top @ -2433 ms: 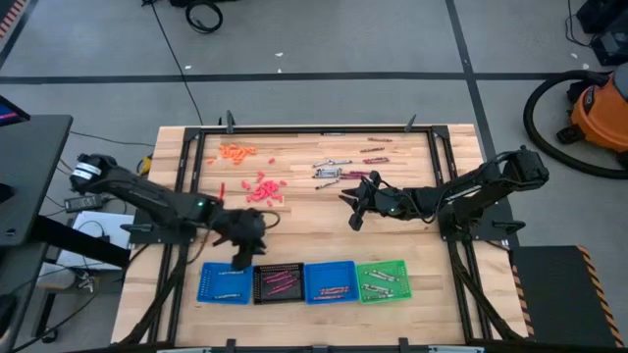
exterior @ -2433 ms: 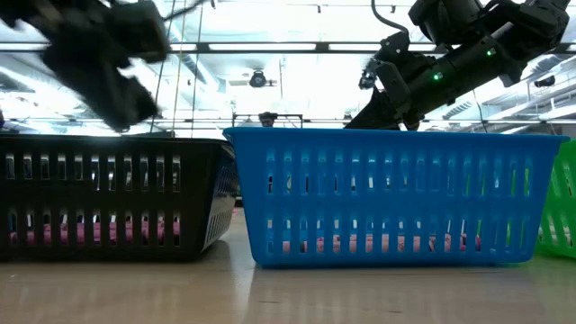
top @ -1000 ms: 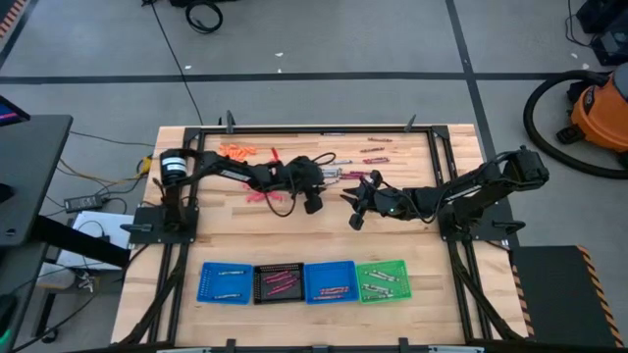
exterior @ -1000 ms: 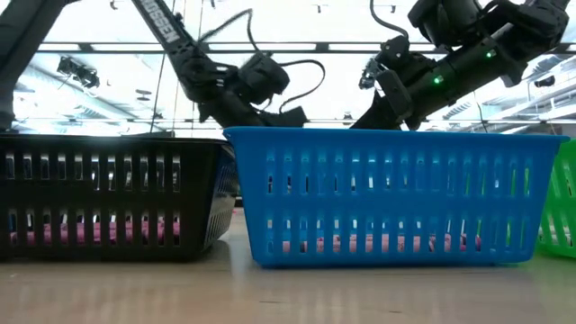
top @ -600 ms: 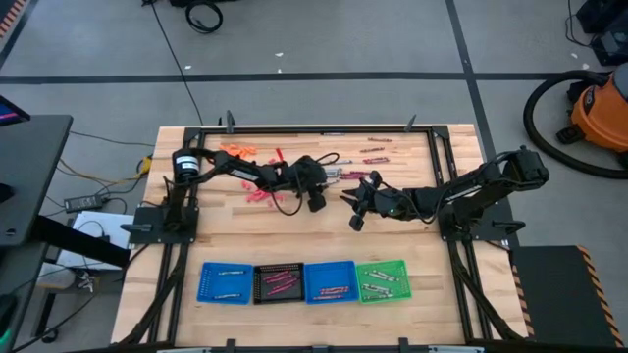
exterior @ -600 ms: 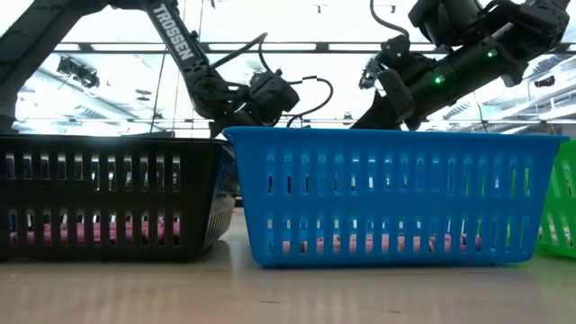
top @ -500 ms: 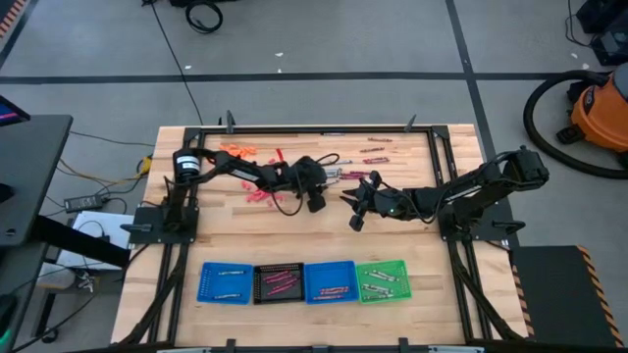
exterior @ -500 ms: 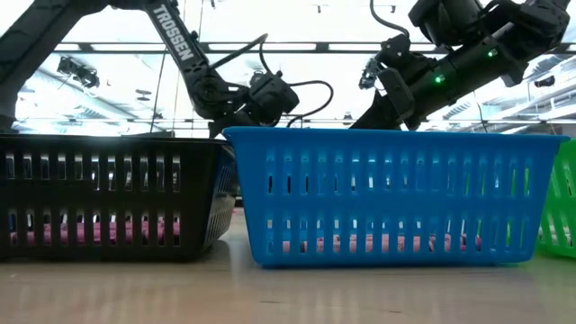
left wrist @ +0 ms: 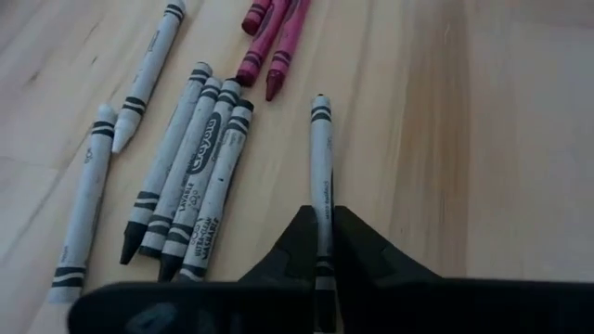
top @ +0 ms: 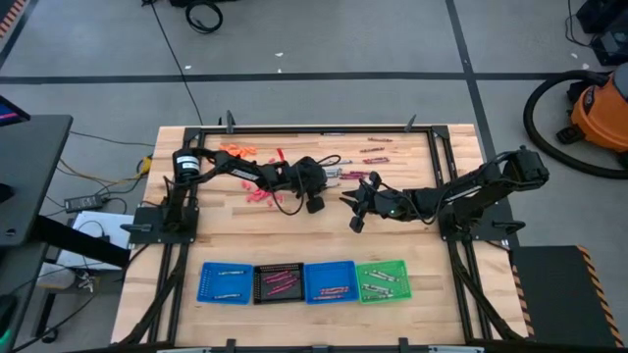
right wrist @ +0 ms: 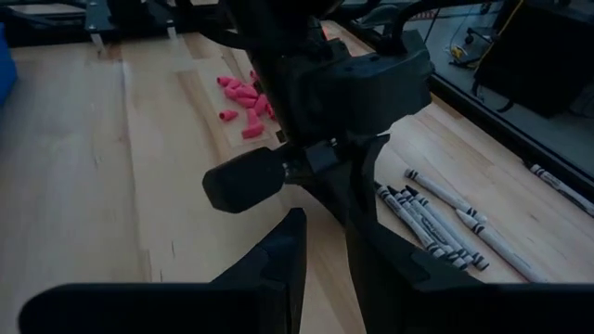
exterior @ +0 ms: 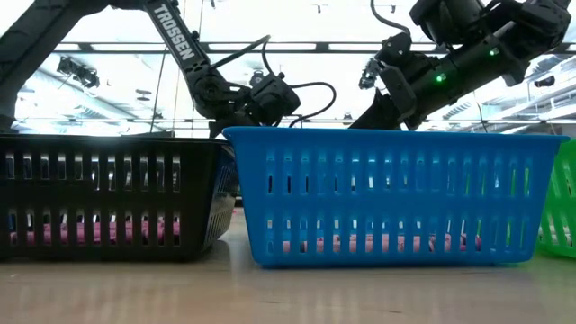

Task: Sort crayons
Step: Put the black crayon into the left blue bin

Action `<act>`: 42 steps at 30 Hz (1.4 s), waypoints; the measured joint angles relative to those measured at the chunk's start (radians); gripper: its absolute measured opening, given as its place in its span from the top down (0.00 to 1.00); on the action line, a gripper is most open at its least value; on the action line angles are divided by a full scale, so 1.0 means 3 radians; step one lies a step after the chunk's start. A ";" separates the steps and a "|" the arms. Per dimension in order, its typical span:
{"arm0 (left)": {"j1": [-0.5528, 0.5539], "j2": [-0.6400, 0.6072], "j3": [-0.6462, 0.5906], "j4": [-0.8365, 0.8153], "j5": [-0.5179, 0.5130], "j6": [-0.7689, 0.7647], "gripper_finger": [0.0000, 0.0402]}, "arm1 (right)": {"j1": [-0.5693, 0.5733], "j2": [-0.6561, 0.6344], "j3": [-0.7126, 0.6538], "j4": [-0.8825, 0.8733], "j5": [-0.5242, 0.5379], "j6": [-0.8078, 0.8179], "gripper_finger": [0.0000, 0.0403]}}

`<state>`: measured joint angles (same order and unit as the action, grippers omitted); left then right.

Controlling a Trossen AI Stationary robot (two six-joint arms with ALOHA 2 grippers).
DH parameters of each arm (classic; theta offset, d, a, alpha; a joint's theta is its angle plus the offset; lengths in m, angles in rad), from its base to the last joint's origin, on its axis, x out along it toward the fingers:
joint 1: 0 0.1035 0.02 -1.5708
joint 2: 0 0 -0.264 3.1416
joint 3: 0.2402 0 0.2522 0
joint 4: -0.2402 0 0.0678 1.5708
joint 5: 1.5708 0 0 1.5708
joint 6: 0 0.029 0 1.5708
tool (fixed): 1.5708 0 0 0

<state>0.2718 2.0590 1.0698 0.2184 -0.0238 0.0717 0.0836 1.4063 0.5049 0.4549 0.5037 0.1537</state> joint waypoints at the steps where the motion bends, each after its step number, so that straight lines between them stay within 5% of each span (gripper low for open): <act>1: 0.0000 0.0002 -0.0001 -0.0001 0.0000 0.0003 0.96 | 0.0006 0.0000 0.0000 0.0000 0.0000 0.0000 0.79; 13: 0.0005 -0.0081 -0.0013 -0.0027 0.0113 0.0021 0.96 | 0.0007 0.0000 0.0000 -0.0001 0.0000 0.0012 0.79; 23: -0.0005 -0.0519 -0.0031 -0.0577 0.0061 0.0176 0.96 | 0.0024 0.0000 0.0000 0.0001 0.0002 0.0010 0.79; 35: -0.0114 -0.1451 -0.0025 -0.1557 -0.0209 0.0259 0.96 | 0.0044 0.0000 0.0001 0.0006 0.0004 0.0007 0.79; 42: -0.0526 -0.2057 -0.0023 -0.2308 -0.0501 0.0071 0.96 | 0.0044 0.0001 0.0000 0.0013 0.0008 0.0008 0.79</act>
<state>0.1139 1.4419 1.0628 -0.4740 -0.1740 0.0930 0.0967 1.4065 0.5049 0.4589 0.5061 0.1562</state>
